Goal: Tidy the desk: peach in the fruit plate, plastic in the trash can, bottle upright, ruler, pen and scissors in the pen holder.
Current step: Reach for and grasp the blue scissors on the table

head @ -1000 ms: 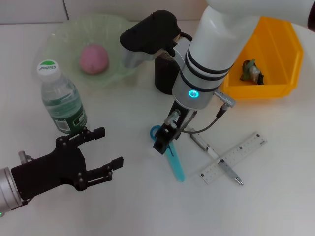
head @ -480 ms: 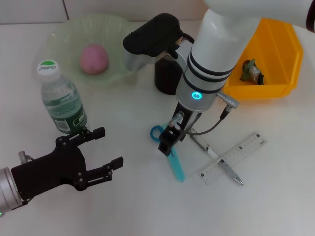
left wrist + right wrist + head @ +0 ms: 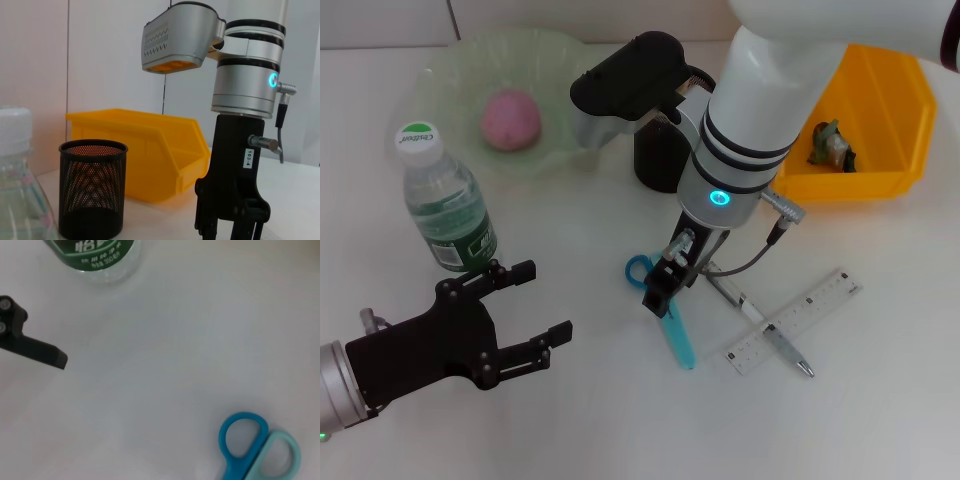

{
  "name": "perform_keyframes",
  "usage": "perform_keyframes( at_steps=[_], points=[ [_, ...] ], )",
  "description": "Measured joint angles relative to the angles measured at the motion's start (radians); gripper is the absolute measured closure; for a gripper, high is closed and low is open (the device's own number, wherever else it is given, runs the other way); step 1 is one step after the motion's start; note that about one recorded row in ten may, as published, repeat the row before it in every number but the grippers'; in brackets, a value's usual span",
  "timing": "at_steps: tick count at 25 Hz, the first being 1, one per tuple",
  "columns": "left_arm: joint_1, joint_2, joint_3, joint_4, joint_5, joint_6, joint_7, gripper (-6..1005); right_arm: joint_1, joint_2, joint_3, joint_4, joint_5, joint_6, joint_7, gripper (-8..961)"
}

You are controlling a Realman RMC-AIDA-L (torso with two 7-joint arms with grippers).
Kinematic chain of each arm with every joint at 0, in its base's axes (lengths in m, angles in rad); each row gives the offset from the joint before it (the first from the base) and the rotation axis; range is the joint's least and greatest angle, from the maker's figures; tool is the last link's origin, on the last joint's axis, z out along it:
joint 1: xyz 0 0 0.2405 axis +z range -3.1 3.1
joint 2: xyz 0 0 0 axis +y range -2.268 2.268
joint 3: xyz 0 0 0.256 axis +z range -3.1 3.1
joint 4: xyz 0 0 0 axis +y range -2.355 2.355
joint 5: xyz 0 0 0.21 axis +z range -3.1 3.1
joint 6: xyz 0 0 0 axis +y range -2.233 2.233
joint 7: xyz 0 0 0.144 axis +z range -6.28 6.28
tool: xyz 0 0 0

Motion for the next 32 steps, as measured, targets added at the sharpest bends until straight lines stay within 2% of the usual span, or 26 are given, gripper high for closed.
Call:
perform_keyframes(
  at_steps=[32],
  points=[
    [-0.005,0.000,0.002,0.000,0.000,-0.005,0.000,167,0.001,0.000,-0.063,0.012,0.056,0.038,0.000,514]
  ],
)
